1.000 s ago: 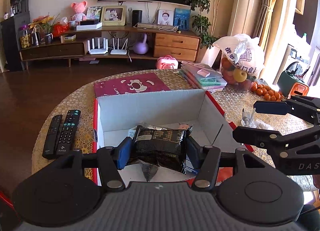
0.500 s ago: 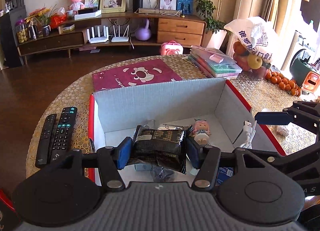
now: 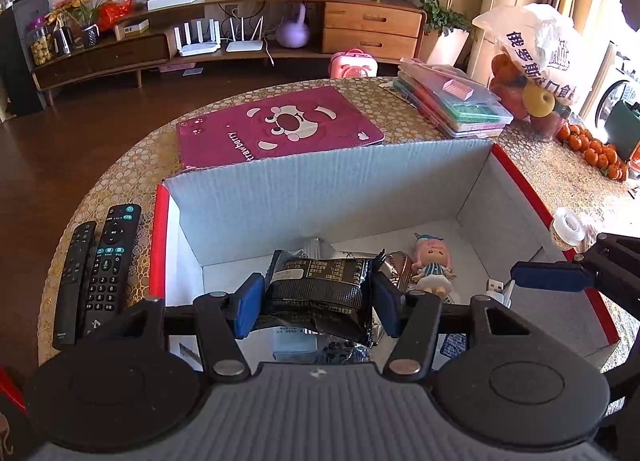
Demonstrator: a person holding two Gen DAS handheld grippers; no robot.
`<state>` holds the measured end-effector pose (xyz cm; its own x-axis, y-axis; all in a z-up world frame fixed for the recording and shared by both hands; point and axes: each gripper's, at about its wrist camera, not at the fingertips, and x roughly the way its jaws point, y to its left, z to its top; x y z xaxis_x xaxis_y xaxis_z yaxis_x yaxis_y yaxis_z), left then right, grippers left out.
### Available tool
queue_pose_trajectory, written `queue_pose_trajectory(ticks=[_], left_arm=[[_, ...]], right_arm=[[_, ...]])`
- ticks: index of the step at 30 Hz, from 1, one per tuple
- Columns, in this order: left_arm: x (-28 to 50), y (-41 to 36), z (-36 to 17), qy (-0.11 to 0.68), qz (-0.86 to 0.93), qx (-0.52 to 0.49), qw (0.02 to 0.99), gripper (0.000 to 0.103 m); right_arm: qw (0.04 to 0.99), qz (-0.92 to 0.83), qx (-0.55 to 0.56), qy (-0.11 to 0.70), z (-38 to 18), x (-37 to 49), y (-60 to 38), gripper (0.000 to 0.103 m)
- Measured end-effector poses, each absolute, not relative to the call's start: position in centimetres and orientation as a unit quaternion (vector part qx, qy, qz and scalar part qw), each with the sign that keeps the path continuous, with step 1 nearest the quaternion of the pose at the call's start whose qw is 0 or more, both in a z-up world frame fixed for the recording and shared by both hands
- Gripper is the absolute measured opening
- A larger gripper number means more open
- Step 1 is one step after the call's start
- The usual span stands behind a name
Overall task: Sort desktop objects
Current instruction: 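Lower the packet and cable into the box and open both tools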
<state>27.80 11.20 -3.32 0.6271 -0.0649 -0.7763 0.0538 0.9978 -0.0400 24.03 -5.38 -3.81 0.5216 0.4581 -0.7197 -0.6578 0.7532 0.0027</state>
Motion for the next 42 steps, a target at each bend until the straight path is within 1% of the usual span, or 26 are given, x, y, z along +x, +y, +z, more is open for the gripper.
queue_pose_trajectory(ticks=[15,31,32,38,42], left_arm=[[30.4,11.5,-5.5,0.467,-0.021,-0.021,0.884,0.057],[31.2,11.8,-6.3,0.496,-0.015,-0.029,0.868,0.057],[31.2,11.8,-6.2,0.496,-0.015,-0.029,0.868,0.057],[30.9,11.8,-5.6,0.483,-0.014,-0.036,0.875,0.061],[30.5,11.5,-4.9,0.475,-0.009,-0.036,0.879,0.071]], right_arm=[[0.841,0.325,-0.116,0.417,-5.6,25.7,-4.9,0.072],[0.839,0.325,-0.114,0.421,-5.5,25.7,-4.9,0.075],[0.839,0.326,-0.112,0.421,-5.5,25.7,-4.9,0.077],[0.841,0.333,-0.107,0.413,-5.1,25.2,-5.1,0.079],[0.845,0.333,-0.103,0.406,-4.5,24.9,-5.4,0.082]])
